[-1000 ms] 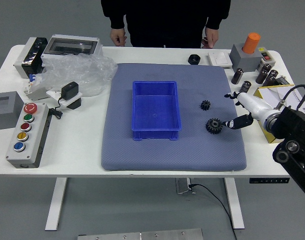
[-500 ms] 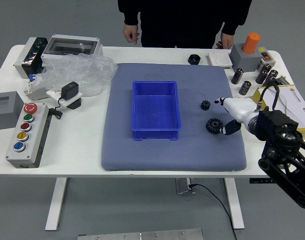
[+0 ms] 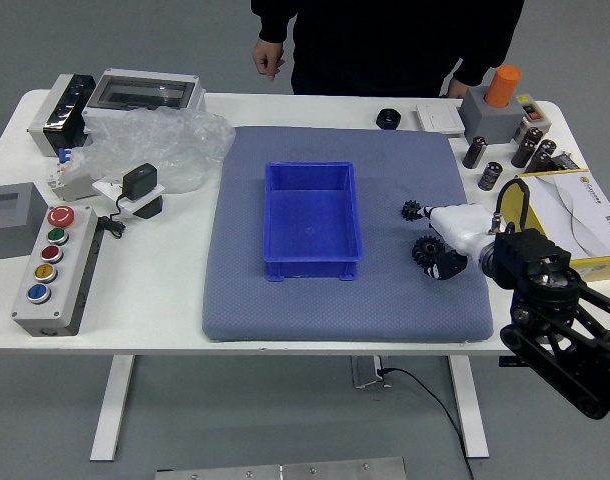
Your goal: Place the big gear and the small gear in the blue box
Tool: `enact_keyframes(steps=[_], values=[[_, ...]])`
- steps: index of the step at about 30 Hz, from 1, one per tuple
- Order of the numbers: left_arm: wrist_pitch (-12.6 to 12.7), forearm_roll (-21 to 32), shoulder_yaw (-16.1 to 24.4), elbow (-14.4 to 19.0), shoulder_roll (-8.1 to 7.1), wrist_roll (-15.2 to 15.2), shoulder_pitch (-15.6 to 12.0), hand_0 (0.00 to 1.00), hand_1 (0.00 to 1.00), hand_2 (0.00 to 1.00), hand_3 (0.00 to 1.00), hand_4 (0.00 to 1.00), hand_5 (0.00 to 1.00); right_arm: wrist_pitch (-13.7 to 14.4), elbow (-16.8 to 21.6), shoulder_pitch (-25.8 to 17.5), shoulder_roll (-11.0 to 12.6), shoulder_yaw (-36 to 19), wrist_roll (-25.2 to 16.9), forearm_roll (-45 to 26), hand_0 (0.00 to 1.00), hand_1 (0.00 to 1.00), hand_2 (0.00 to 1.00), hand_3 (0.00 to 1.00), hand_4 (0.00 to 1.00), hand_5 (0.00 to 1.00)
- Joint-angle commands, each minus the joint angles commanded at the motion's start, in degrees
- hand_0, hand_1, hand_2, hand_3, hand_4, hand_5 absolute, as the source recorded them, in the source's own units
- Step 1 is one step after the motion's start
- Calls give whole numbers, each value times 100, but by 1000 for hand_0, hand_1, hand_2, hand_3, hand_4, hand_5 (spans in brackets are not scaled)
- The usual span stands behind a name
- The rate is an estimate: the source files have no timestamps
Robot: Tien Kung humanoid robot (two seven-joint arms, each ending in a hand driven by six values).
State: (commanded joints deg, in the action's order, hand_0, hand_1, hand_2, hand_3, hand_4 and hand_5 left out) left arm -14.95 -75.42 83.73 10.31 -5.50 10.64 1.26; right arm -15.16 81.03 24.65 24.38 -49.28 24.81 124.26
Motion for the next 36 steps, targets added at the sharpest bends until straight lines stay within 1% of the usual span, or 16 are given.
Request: enact_keyframes(steps=[10,18,20,21,32,33,36], values=[[2,25,-19,0,4,3,-1,847,818,828,859,744,302,182,-380,115,-2,80,-251,35,749,692,741,813,870,206],[1,32,-25,0,6,1,6,847,818,828,859,744,302,176,-645,296,-101,163,-305,-24,744,684,726,793,861,214],[1,35,-27,0,6,2,7,847,818,828,859,744,302,163,-685,326,-125,180,-303,-41,744,684,726,793,861,214],[1,36,-28,0,6,2,7,847,818,828,859,744,302,158,-700,336,-134,185,-302,-48,728,668,704,748,848,236],[0,47,-39,0,10,-1,6,847,817,829,859,744,301,126,-811,334,-179,208,-287,-71,718,655,695,729,836,238],[0,47,-39,0,10,-1,7,847,817,828,859,743,300,128,-816,332,-180,208,-286,-70,665,621,660,685,813,256],[-1,48,-41,0,10,-1,8,847,817,828,859,743,300,160,-830,329,-185,211,-280,-51,665,621,660,685,813,256]])
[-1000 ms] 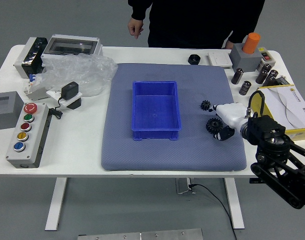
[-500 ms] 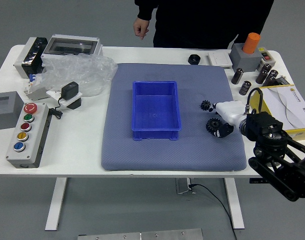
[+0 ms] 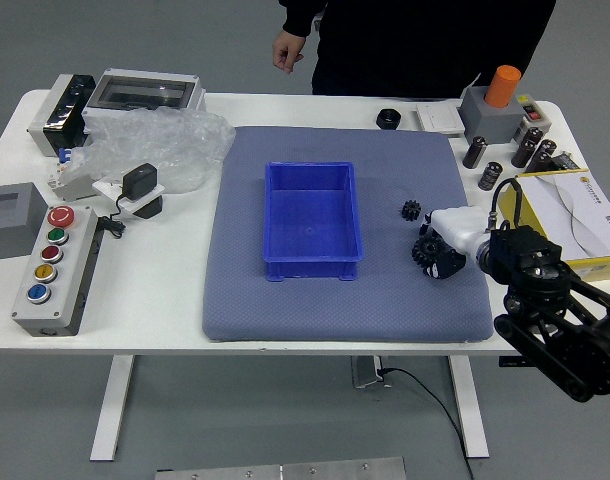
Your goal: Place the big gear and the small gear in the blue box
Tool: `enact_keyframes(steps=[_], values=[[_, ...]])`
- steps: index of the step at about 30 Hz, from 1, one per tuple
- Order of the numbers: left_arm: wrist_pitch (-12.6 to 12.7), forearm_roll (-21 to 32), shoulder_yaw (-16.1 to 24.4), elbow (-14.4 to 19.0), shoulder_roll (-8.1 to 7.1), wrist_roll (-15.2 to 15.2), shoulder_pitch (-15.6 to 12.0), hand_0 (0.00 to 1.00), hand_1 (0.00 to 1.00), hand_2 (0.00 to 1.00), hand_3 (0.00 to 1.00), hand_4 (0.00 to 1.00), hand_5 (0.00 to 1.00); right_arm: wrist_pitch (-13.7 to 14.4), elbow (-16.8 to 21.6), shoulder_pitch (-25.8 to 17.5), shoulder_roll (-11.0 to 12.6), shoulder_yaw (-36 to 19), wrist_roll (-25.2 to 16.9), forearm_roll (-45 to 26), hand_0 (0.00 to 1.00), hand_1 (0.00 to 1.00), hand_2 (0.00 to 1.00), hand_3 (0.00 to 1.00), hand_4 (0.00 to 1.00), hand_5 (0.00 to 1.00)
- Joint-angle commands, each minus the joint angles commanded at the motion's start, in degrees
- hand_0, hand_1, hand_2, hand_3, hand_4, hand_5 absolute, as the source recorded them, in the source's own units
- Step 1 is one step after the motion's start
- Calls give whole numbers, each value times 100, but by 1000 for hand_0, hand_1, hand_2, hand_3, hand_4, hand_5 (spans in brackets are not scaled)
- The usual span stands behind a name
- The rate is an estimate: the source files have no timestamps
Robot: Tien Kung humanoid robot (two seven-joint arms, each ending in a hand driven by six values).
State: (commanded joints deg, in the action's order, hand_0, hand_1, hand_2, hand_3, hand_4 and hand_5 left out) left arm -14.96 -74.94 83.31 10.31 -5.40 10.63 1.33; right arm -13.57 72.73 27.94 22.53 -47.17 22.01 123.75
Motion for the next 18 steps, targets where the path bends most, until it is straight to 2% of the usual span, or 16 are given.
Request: enact_keyframes(steps=[2,3,8,9,18], values=[[0,3,-3,0,0,0,0,847,817,828,859,743,300,57,-8,1,-5,2,-8,10,665,621,660,685,813,256],[0,4,-4,0,-1,1,0,847,818,828,859,744,300,93,-11,1,-8,2,-15,16,652,562,565,633,740,264],[-1,6,-8,0,-2,0,1,847,818,828,859,744,300,216,-30,0,-17,3,-52,26,652,562,565,633,740,264],[-1,7,-8,0,-1,0,1,847,818,828,859,744,301,233,-34,-1,-18,3,-59,26,654,527,522,603,812,171],[-5,15,-20,0,5,0,-5,847,818,827,859,745,301,315,-79,-23,-21,29,-82,28,641,503,497,569,799,150]])
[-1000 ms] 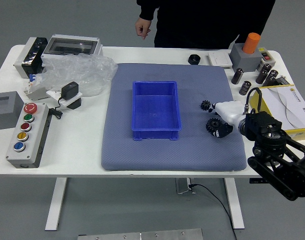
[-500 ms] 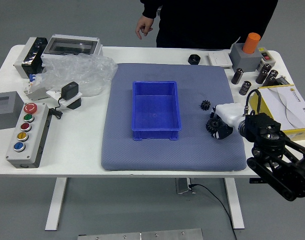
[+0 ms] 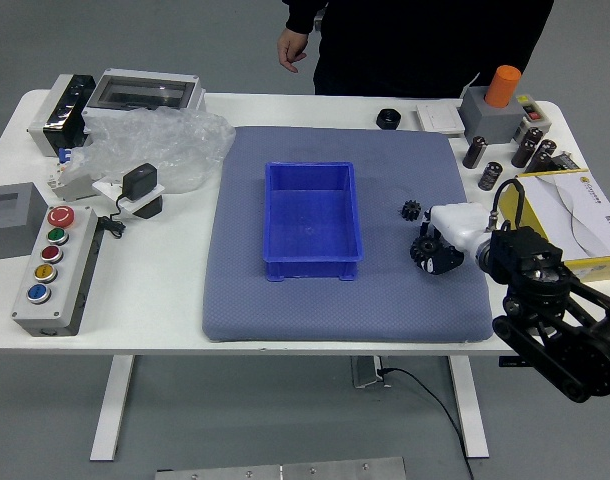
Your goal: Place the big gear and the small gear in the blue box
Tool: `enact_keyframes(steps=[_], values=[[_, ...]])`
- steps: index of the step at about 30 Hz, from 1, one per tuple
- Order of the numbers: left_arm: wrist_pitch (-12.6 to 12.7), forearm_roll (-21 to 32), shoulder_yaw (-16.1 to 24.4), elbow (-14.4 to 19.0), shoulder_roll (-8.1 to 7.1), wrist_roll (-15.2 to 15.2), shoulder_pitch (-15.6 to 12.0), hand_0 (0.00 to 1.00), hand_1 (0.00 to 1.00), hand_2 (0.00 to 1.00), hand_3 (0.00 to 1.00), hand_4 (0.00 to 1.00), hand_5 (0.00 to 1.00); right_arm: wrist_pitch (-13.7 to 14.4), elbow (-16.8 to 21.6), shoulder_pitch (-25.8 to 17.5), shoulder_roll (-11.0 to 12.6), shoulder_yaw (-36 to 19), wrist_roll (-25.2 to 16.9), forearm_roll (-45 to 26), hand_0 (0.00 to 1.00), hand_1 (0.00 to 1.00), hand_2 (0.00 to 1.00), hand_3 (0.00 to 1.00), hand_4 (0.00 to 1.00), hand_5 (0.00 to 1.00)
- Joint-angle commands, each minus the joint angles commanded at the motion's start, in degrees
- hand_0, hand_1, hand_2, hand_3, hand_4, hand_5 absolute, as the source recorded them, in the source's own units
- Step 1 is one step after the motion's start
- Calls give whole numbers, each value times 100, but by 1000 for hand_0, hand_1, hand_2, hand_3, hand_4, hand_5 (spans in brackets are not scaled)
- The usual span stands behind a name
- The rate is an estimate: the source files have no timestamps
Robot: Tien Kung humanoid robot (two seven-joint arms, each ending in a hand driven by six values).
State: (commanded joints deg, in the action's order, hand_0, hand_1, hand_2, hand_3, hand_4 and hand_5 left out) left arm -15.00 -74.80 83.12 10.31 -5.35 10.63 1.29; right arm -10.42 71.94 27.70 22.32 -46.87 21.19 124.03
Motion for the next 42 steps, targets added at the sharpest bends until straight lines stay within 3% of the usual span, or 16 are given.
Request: enact_keyframes(steps=[16,34,38,39,42], values=[[-1,-1,-5,0,-13,0,-5,847,818,826,859,744,300,70,159,40,40,-157,28,23,624,476,458,523,831,94],[1,-17,17,0,-25,-7,-1,847,818,827,859,745,300,-152,819,193,174,-390,247,6,622,481,460,540,810,98],[2,-7,10,0,-31,-1,-6,847,818,827,859,745,300,-323,955,206,194,-446,348,-19,622,481,460,540,810,98],[3,-6,9,0,-31,-2,-5,847,818,825,859,745,300,-401,992,209,200,-469,396,-40,632,521,533,612,733,353],[3,-9,12,0,-31,-3,-3,847,818,825,859,745,300,-618,1059,214,207,-515,514,-106,632,521,533,612,733,353]])
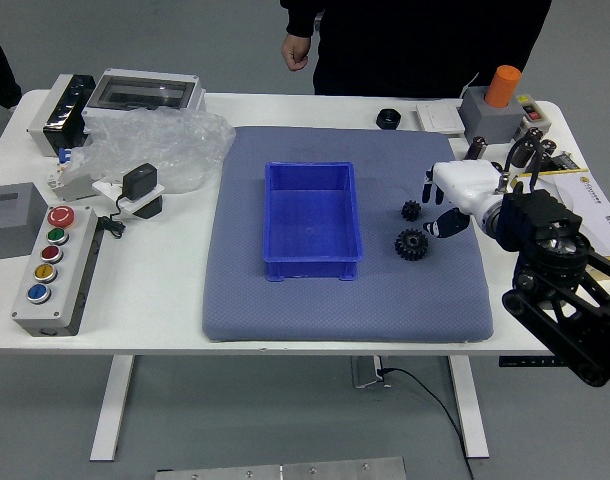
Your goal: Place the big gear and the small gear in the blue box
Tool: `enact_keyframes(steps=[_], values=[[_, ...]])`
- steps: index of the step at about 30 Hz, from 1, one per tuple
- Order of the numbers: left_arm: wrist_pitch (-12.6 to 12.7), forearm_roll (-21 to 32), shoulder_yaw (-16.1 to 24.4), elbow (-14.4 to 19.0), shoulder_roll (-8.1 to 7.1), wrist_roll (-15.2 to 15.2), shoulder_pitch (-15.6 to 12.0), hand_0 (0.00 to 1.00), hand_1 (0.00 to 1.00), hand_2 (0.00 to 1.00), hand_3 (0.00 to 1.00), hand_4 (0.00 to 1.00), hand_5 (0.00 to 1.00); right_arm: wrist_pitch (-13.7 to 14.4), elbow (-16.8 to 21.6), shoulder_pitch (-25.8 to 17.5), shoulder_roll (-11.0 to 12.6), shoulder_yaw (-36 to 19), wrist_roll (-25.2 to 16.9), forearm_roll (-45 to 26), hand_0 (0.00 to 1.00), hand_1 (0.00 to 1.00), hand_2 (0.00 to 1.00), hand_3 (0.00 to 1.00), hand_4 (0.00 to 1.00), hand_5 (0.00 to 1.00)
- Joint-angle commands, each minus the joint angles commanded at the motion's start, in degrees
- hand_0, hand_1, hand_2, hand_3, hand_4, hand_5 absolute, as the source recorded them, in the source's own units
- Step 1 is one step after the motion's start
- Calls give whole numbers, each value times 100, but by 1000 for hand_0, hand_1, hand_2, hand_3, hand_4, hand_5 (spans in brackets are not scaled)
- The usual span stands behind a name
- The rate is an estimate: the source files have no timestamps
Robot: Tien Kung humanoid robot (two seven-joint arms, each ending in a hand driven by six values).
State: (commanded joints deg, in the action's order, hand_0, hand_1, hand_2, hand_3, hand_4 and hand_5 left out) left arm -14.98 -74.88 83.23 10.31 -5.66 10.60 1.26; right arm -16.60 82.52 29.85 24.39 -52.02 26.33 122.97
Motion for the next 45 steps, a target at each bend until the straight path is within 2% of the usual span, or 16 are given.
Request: enact_keyframes(steps=[2,3,7,9,15,38,39,44,45], values=[[-1,-5,5,0,2,-2,3,847,818,825,859,745,300,-136,9,2,-7,-13,62,-36,632,521,533,612,733,353],[-1,-8,8,0,3,-3,5,847,818,826,859,744,301,-187,3,1,-15,-13,84,-51,602,569,644,738,854,443],[-1,-17,15,0,7,-5,9,847,818,826,859,744,301,-269,-66,-15,-60,3,118,-87,602,569,644,738,854,443],[0,-18,16,0,9,-3,7,847,818,825,859,745,300,-268,-117,-25,-91,14,119,-90,614,582,657,773,894,457],[1,-16,13,0,12,3,2,847,818,826,859,745,301,-234,-304,-32,-207,97,87,-96,625,590,667,784,895,460],[-3,-48,25,0,41,7,-6,847,818,825,859,745,300,173,-1188,105,-529,398,-212,-103,627,577,655,764,894,459],[-3,-50,25,0,43,7,-8,847,818,826,859,743,298,197,-1223,102,-541,405,-227,-103,625,569,643,724,870,453],[-4,-55,25,0,49,9,-12,847,818,826,859,743,298,311,-1367,91,-586,443,-289,-97,625,569,643,724,870,453],[-4,-56,24,0,49,9,-12,847,818,826,859,743,297,337,-1393,90,-594,448,-301,-95,615,539,601,667,826,442]])
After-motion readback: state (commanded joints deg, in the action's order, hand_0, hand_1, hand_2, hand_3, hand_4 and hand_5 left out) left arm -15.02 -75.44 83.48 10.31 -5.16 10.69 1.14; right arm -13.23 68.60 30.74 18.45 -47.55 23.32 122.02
